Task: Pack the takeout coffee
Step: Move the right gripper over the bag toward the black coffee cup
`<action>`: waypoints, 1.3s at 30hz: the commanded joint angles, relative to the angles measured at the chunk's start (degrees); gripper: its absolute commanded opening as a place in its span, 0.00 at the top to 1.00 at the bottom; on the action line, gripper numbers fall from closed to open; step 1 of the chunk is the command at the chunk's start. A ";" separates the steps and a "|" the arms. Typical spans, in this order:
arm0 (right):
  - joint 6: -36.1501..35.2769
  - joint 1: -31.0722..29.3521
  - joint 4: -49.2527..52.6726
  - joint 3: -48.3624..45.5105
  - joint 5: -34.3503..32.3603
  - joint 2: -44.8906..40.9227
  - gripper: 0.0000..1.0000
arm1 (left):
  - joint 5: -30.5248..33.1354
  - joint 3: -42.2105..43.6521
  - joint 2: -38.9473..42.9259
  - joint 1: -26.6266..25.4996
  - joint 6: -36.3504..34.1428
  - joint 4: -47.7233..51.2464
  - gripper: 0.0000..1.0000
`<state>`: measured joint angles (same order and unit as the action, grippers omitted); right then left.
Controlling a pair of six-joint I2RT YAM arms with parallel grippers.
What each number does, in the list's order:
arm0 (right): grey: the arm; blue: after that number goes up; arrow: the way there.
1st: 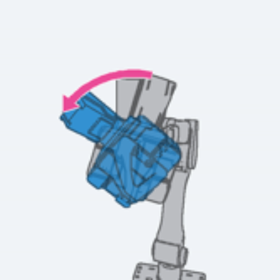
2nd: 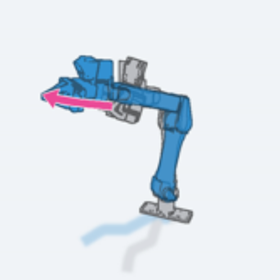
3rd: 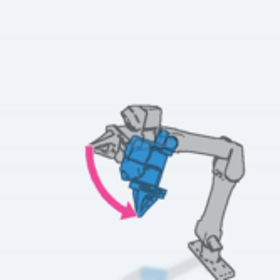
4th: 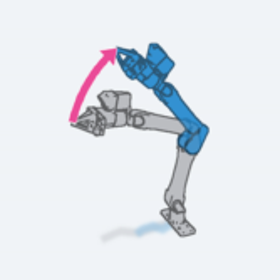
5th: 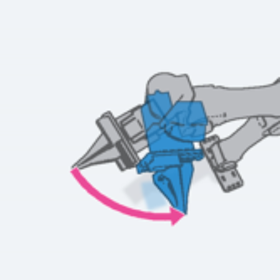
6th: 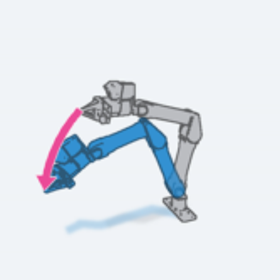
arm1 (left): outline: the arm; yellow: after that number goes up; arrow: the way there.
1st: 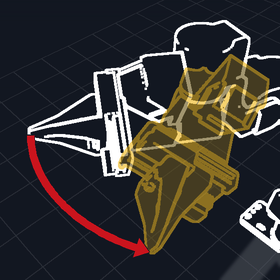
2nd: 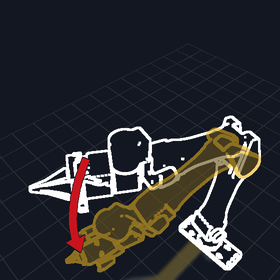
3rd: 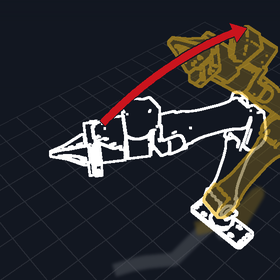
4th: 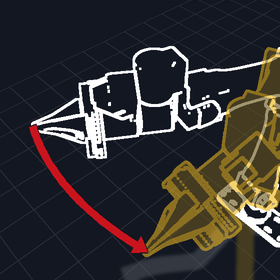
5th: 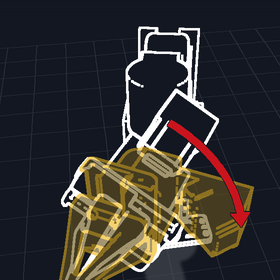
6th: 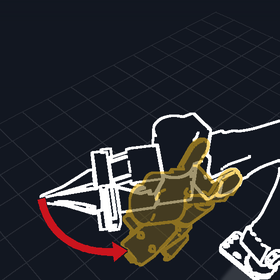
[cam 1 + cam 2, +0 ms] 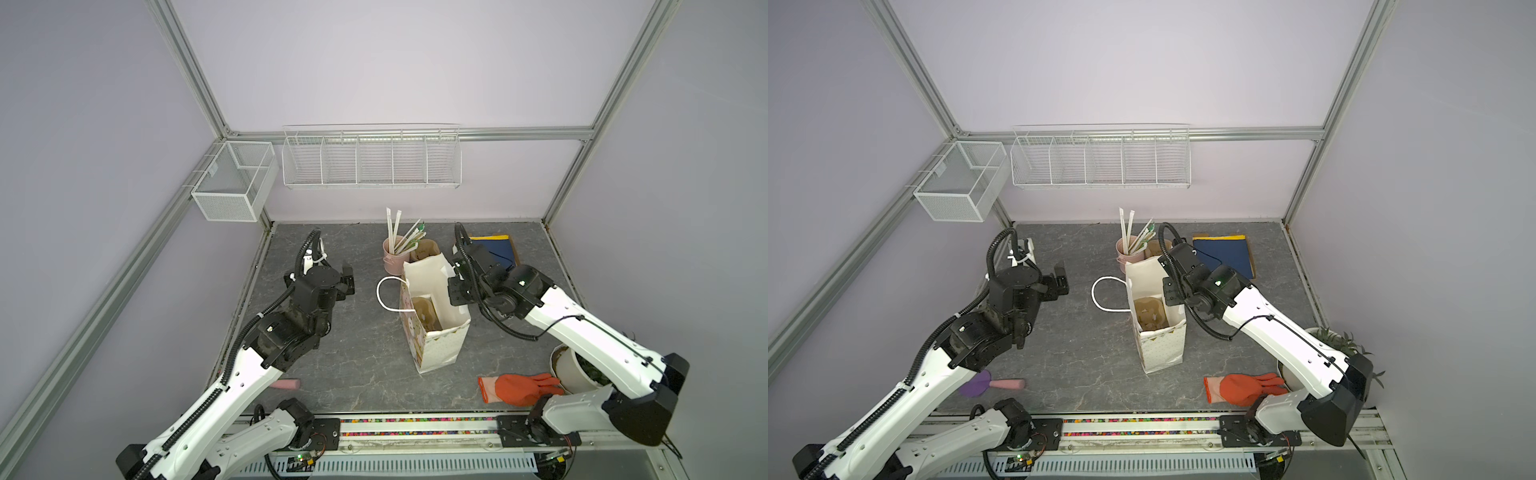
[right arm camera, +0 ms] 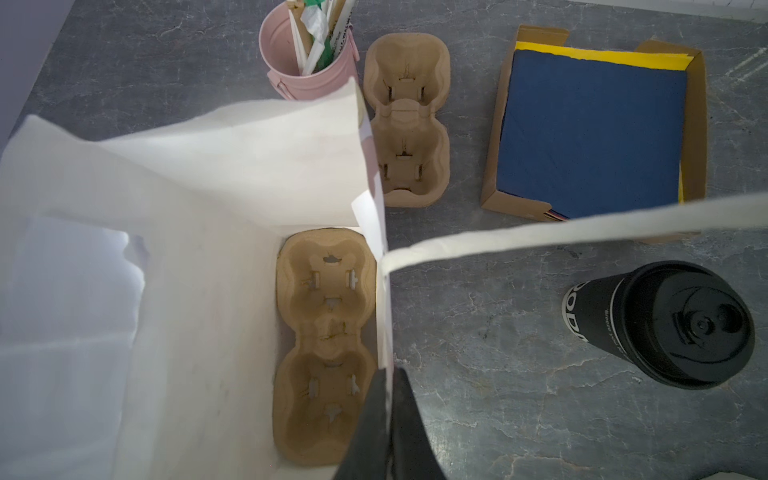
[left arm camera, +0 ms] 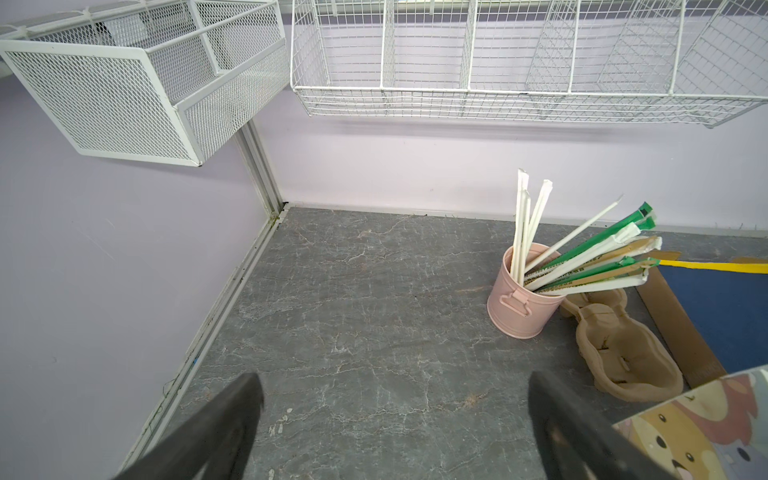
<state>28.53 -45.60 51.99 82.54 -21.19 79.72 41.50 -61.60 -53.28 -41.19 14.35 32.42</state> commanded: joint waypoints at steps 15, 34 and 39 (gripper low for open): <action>-3.26 1.60 -5.88 4.98 -1.16 6.04 0.93 | -0.10 0.43 0.56 0.41 -0.01 0.18 0.00; -7.07 2.29 -3.44 7.43 0.45 -1.60 0.34 | -1.83 0.34 -0.25 0.41 0.09 0.36 0.00; -7.95 2.59 -0.90 9.25 -1.14 -5.34 0.10 | -1.94 0.39 -0.48 0.41 0.17 0.19 0.00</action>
<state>21.96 -43.48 48.69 90.30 -20.97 76.79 39.88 -61.60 -53.56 -41.15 14.35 32.42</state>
